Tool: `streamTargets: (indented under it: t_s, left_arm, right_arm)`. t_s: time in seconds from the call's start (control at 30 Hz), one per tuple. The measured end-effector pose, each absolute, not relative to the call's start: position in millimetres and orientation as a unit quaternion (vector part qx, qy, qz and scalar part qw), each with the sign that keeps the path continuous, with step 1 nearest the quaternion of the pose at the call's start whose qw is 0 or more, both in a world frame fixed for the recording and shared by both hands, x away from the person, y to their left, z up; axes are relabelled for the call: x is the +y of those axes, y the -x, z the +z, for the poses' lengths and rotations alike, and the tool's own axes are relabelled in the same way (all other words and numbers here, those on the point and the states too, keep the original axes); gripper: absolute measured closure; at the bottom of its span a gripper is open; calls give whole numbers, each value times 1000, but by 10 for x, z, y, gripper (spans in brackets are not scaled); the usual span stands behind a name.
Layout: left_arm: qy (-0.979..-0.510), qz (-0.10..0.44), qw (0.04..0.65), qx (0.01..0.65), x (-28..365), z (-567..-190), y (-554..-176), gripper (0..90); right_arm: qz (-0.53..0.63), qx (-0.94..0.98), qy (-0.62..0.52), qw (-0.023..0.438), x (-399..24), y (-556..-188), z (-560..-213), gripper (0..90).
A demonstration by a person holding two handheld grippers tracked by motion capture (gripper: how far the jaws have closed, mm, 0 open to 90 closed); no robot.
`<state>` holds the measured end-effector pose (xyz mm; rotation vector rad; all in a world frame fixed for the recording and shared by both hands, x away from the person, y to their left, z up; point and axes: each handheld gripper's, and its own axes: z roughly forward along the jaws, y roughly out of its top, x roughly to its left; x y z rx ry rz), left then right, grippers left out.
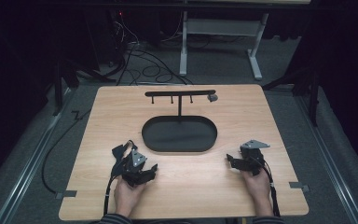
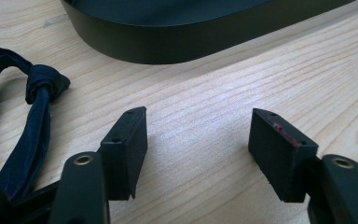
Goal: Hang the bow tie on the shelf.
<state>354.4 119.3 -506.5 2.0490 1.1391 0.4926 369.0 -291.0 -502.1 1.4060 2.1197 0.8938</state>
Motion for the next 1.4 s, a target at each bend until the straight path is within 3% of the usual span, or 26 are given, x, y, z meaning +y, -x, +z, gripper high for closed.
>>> streamTargets:
  t_s: [1.4]
  left_arm:
    - [-781,208,372,456,1267,-4901,-3477,424]
  right_arm:
    - [323,766,-509,222,-2904,-3691,-5021,315]
